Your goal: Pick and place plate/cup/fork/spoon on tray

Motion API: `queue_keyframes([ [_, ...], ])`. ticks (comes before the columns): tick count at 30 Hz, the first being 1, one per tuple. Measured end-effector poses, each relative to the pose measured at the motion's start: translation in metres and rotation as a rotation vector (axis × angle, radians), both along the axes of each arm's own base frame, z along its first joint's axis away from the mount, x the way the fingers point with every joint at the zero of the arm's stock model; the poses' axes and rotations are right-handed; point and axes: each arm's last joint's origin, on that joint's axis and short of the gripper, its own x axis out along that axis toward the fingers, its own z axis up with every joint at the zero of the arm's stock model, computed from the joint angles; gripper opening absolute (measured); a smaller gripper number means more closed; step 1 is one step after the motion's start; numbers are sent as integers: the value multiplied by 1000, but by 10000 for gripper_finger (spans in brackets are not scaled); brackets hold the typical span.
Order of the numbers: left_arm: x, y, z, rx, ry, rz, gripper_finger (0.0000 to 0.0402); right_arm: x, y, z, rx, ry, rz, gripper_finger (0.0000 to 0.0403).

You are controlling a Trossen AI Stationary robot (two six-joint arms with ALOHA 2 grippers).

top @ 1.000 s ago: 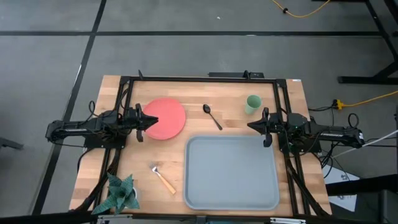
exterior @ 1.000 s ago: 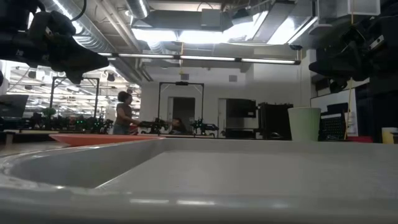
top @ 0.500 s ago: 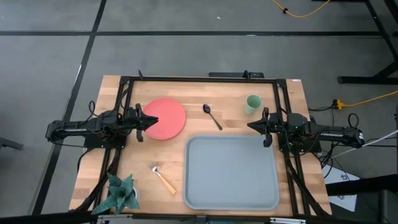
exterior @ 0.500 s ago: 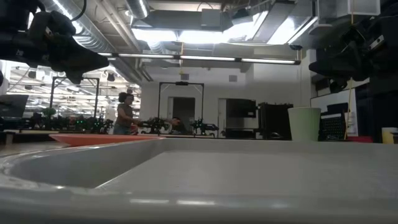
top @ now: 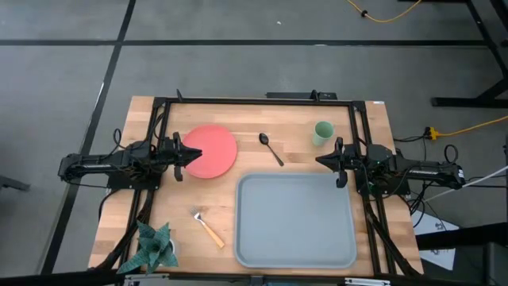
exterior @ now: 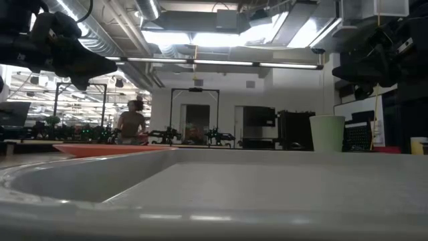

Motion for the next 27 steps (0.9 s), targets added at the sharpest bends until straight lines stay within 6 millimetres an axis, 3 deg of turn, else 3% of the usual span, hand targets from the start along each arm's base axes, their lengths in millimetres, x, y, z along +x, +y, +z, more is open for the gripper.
queue_keyframes([
  [27,0,0,0,0,1,0,47,0,-1,2,-3,-18,-35,6],
])
